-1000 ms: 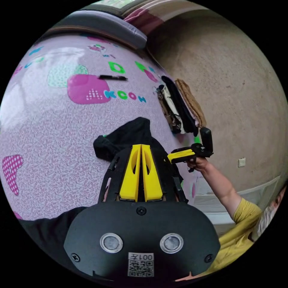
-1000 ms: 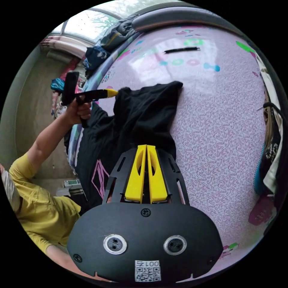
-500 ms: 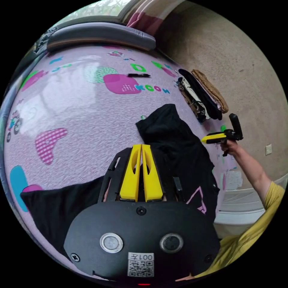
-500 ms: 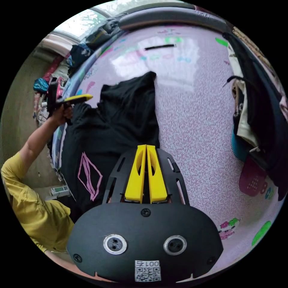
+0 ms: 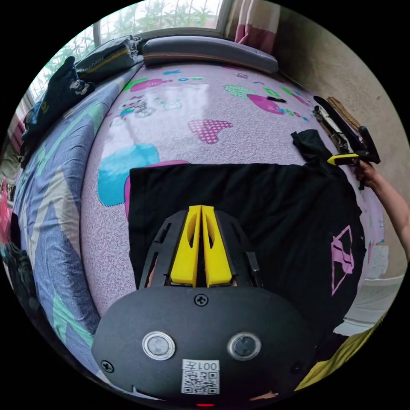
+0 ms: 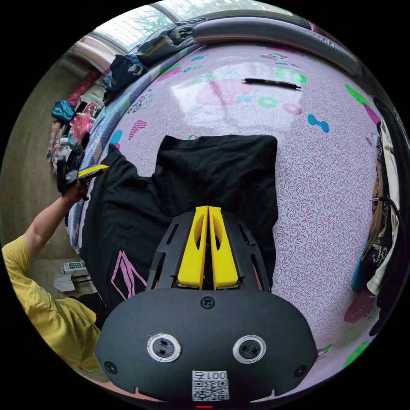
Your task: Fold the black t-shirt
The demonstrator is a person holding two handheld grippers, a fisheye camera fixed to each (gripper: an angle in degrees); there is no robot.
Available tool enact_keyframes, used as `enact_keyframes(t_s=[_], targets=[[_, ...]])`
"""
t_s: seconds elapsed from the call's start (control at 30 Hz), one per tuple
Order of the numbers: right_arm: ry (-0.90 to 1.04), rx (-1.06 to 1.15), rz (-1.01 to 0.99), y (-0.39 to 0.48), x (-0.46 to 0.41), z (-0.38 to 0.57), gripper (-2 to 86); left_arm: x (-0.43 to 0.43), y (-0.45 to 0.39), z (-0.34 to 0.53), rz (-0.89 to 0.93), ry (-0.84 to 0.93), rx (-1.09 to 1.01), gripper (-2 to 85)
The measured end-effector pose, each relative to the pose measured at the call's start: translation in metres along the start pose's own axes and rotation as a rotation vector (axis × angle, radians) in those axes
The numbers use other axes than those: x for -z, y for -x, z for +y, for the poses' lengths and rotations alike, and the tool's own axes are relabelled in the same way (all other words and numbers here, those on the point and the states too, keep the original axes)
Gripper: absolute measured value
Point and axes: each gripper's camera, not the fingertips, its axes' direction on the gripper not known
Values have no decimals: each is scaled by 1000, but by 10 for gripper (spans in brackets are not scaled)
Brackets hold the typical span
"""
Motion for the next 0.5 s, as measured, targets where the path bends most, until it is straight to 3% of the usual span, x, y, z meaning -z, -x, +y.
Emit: enact_keyframes(t_s=[0.3,0.5], targets=[[-12,-44,15,-2,0,-5,-1,9,11,8,-55,10,5,-16],[-73,-78,-1,-20,22,1,-1,27,19,-1,39,-17,-42,-16]])
